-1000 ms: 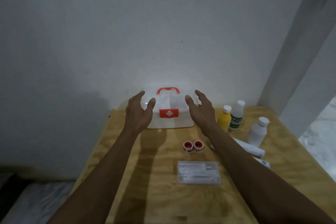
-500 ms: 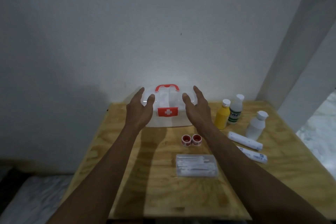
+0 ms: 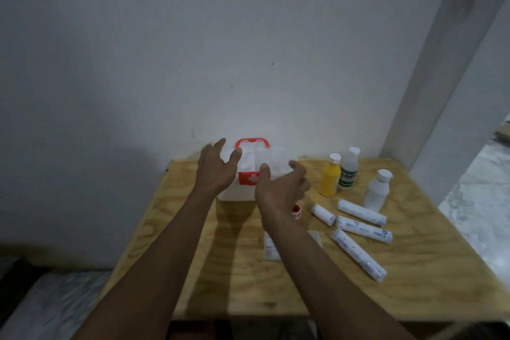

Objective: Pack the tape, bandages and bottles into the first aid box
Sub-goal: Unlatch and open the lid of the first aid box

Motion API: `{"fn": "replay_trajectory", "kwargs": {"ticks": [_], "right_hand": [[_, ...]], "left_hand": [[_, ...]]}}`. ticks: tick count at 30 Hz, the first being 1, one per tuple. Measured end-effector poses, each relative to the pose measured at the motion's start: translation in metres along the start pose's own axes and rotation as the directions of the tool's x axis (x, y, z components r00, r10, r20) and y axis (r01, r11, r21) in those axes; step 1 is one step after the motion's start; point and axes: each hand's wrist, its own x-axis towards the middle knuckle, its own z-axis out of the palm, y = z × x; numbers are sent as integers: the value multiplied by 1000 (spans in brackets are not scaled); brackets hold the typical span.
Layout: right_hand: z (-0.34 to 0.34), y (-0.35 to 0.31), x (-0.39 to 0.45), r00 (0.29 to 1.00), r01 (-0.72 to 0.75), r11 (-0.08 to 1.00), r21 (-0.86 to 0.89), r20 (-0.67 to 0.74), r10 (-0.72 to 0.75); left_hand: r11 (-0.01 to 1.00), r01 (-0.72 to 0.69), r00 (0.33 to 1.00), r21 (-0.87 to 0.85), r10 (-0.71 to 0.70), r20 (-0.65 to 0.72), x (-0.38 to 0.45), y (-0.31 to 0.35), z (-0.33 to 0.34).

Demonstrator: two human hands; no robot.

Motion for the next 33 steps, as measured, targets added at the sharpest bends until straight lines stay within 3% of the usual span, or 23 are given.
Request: {"fn": "replay_trajectory", "kwargs": {"ticks": [3,6,11,17,19,22,25,29,33], "right_hand": [[17,-3,-9,965,-262,956,133,14,263],[27,-3,-6,941,-328,918,225,-9,338],[28,4,-6,938,-333,890,310,15,346],[27,12,-9,967,-245,931,270,1,255],[23,13,-9,988,-147,968,203,-26,155],[10,16,-9,982,188,982,28,-42,-187],[-1,19,-2,885,458,889,-21,107,-453],[-17,23,12,755,601,799,-28,348,-556],[-24,25,28,577,791,605,-89,435,-691]], "left_hand": [[1000,27,1000,11,-27,9,1,1,3],[999,35,999,25,-35,1,1,1,5],[999,37,999,11,-37,-14,4,1,6],[999,30,999,33,-29,-19,7,-3,8],[999,28,1000,27,-28,-13,6,-3,7],[1000,19,1000,5,-19,-13,4,-3,6],[1000,17,1000,-14,-17,-9,3,-4,5],[998,9,1000,-55,-8,11,3,-5,4],[997,8,999,-72,-5,42,4,-7,2]]}}
